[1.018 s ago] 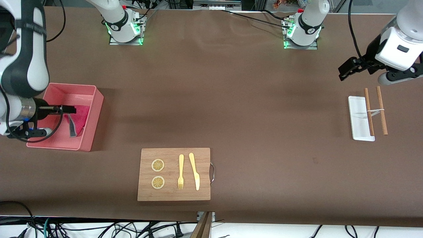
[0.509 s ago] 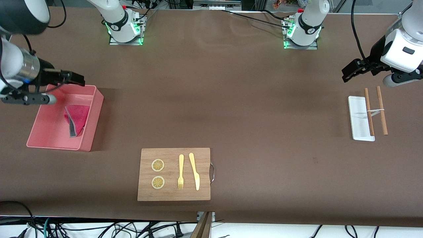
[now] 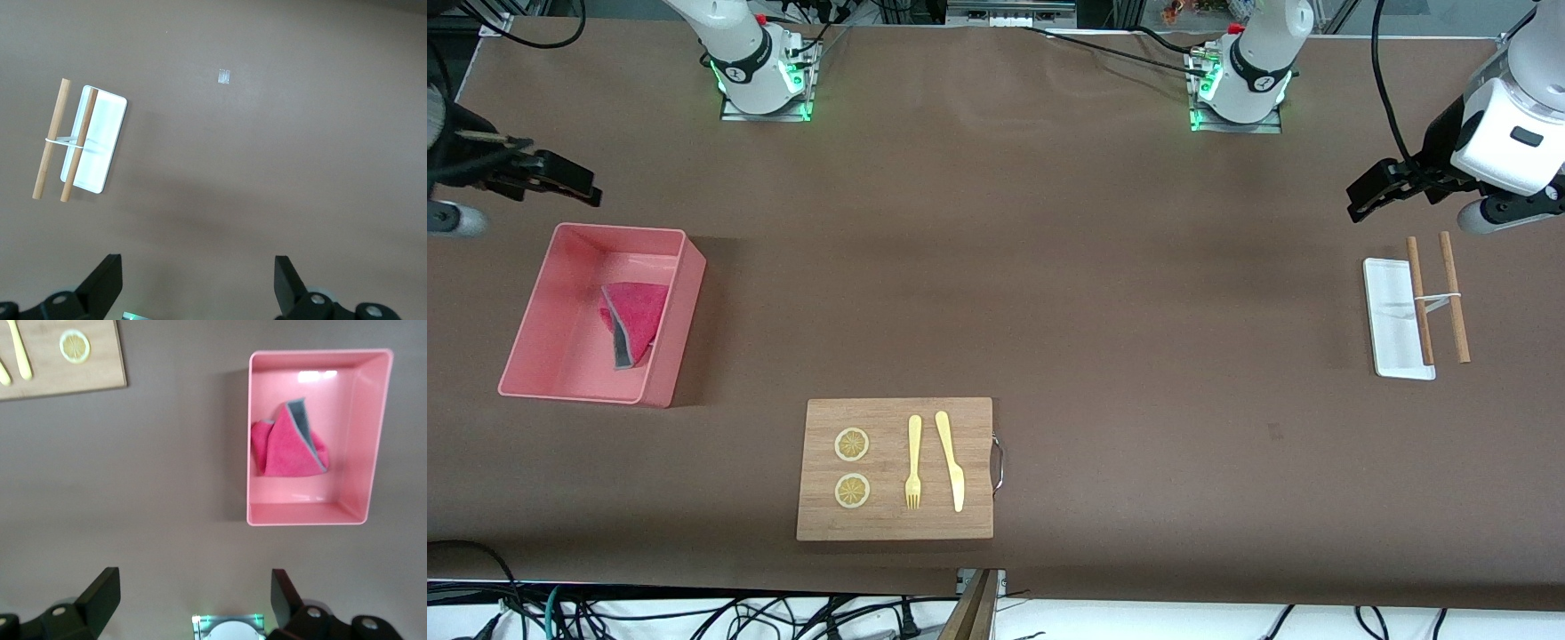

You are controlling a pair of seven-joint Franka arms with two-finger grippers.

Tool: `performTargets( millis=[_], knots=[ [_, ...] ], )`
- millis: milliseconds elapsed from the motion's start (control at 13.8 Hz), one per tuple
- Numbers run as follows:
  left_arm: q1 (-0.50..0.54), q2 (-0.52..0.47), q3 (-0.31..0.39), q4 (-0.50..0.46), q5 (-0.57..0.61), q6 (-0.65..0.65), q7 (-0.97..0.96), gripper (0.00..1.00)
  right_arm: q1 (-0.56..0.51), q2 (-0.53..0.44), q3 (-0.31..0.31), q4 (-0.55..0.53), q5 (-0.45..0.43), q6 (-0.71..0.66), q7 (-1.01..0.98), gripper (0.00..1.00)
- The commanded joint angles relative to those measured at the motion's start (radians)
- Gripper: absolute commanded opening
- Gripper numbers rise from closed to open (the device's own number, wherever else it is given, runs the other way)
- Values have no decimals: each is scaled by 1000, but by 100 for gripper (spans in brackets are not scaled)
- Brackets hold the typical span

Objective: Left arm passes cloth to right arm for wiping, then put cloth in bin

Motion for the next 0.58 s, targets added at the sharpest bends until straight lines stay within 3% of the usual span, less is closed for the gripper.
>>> performTargets(
  millis=[0, 291, 509],
  knots=[
    [0, 8, -6, 16, 20, 1, 5, 100, -44, -41, 33, -23, -10, -2, 3, 100],
    [0, 8, -7, 16, 20, 18, 5, 100, -72, -48, 88, -21, -7, -22, 42, 100],
    [0, 9, -7, 16, 20, 19, 5, 100, -70, -36, 92, -18, -8, -22, 87, 100]
  ],
)
